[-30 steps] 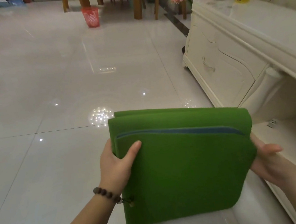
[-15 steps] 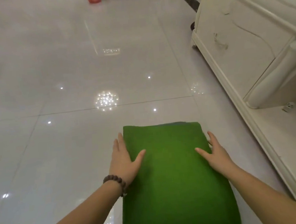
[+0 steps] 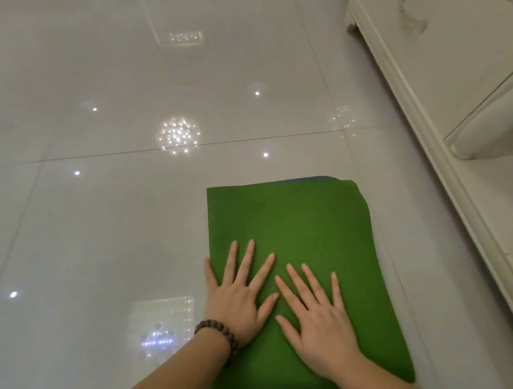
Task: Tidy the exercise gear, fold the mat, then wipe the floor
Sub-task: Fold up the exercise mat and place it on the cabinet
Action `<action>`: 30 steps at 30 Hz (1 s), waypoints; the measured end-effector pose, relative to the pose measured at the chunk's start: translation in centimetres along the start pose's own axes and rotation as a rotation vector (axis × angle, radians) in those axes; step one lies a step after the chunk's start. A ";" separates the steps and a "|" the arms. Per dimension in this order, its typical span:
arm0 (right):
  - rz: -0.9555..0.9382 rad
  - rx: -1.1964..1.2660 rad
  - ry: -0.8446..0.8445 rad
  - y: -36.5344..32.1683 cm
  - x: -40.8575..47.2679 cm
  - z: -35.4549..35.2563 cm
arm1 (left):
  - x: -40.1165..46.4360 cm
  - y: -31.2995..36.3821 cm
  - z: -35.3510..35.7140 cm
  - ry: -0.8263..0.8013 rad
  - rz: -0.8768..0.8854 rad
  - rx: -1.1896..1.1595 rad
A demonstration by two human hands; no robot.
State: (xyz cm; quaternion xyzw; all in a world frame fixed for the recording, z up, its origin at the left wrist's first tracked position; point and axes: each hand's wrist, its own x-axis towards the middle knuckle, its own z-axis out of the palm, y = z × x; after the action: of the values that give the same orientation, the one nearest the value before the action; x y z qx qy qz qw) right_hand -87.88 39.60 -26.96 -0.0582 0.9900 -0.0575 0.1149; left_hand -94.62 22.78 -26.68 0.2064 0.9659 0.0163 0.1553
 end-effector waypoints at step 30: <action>0.508 0.713 -0.018 10.3 4.5 -4.1 | 3.5 -4.2 -2.5 0.117 -0.300 -0.900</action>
State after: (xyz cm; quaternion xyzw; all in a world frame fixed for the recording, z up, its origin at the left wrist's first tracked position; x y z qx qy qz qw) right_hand -94.26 49.62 -25.29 0.2302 0.8900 -0.3652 0.1468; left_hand -100.03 20.40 -25.75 -0.0242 0.8892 0.4220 0.1750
